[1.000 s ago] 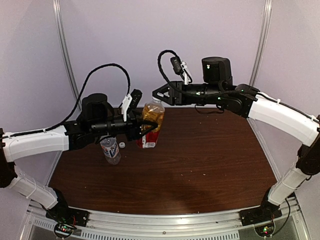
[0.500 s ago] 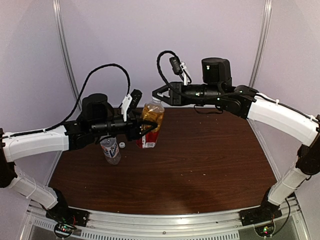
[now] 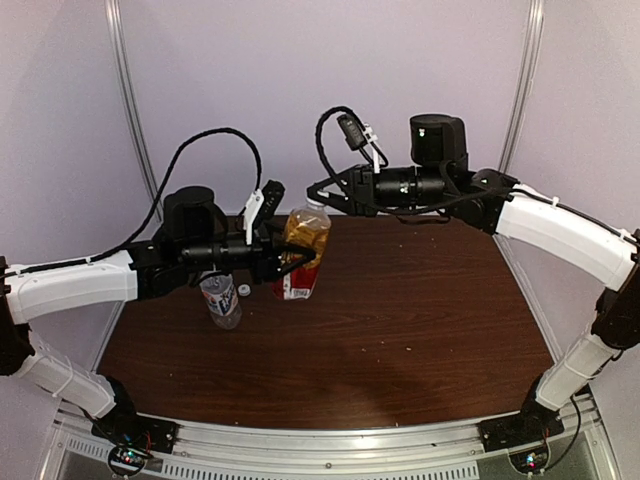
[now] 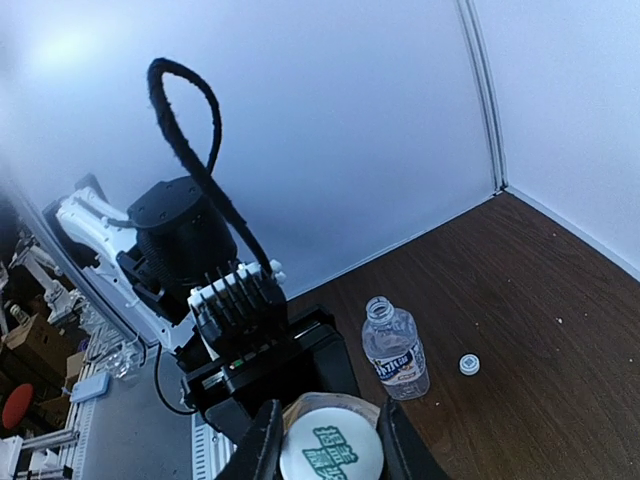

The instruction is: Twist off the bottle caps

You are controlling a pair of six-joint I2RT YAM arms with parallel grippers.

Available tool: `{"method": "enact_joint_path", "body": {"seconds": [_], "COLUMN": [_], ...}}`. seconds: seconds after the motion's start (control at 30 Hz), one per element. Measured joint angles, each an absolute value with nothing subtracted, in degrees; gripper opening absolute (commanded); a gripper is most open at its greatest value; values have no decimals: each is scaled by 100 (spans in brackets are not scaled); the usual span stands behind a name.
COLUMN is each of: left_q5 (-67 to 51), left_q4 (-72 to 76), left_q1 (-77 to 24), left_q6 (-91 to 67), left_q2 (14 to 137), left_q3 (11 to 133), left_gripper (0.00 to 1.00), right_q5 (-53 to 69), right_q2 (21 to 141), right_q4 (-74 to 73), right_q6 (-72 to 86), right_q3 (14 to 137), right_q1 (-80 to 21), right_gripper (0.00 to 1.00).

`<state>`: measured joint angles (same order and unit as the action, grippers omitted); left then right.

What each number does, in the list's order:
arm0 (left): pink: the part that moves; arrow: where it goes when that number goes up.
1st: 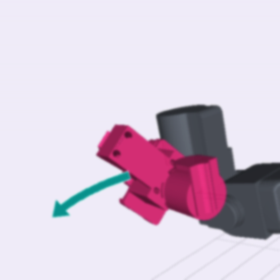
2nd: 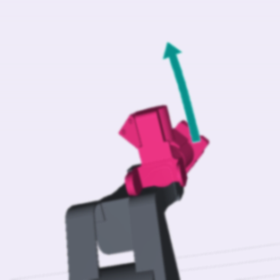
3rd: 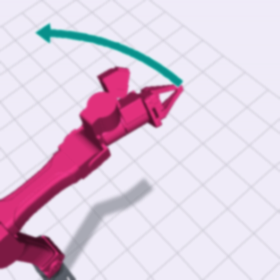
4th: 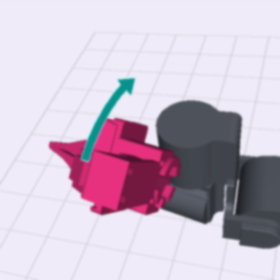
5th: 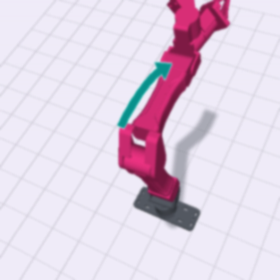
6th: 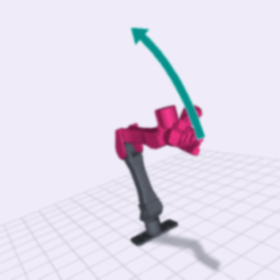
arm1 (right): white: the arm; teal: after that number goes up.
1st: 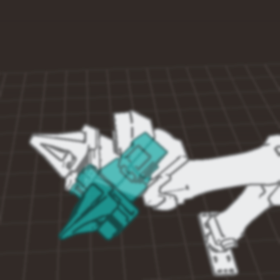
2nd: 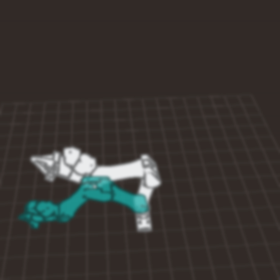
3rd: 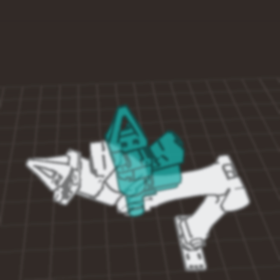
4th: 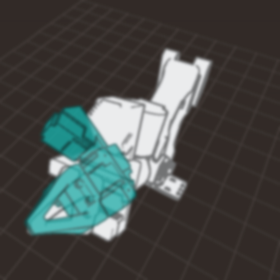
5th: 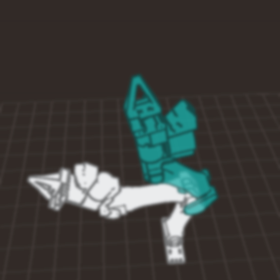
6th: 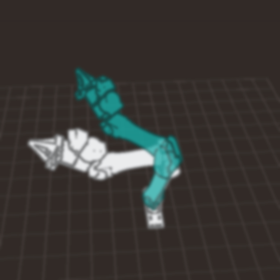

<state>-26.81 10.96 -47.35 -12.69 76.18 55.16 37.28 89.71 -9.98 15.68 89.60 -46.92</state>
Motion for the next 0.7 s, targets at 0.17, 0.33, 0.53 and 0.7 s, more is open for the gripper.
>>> {"method": "enact_joint_path", "body": {"seconds": [0.17,0.33,0.53,0.7], "left_q5": [-3441,-4270,-4884,-5019], "left_q4": [1201,1328,1361,1369], "left_q1": [-4678,-4657,-4657,-4659], "left_q6": [-1273,-1321,-1455,-1505], "left_q2": [7618,7618,7618,7618], "left_q3": [5500,5496,5472,5439], "left_gripper": [37,35,35,35], "right_q5": [4740,5704,6504,6667], "right_q2": [8971,8997,9100,9124], "right_q4": [-1015,-1103,-1081,-1079], "right_q6": [906,255,-97,-134], "right_q3": [8982,9080,9126,9126], "right_q1": [-4582,-4521,-4488,-4486], "right_gripper": [6,7,10,19]}}
